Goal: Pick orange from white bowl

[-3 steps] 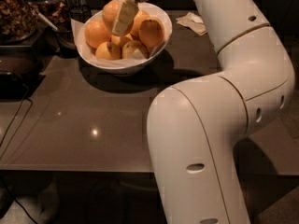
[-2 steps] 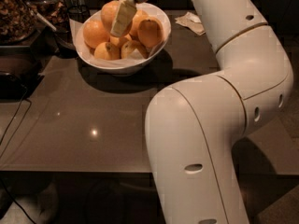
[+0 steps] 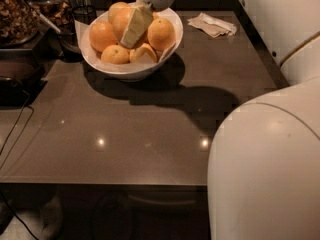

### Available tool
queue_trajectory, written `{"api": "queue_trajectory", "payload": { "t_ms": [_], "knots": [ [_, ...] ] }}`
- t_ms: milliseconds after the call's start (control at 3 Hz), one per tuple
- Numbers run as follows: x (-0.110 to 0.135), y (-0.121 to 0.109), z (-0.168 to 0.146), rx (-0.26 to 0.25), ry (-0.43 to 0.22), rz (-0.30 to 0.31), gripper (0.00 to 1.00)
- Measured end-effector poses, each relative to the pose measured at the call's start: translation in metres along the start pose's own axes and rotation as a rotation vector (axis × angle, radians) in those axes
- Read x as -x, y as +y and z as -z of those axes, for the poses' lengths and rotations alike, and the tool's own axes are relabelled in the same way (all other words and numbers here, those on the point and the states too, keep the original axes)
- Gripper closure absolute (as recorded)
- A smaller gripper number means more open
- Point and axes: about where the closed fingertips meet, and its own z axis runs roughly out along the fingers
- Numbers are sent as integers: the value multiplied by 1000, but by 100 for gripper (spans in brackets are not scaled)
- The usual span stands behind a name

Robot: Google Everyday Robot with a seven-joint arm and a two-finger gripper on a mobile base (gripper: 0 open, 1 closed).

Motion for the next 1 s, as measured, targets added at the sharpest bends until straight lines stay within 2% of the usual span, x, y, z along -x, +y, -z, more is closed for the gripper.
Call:
{"api": "queue_trajectory", "payload": {
  "t_ms": [333,667,1000],
  "knots": [
    [2,0,1,-4,-10,-10,100],
    [4,18,19,-31,-62,-46,100],
    [2,52,35,-64,-120,-101,100]
  ]
}}
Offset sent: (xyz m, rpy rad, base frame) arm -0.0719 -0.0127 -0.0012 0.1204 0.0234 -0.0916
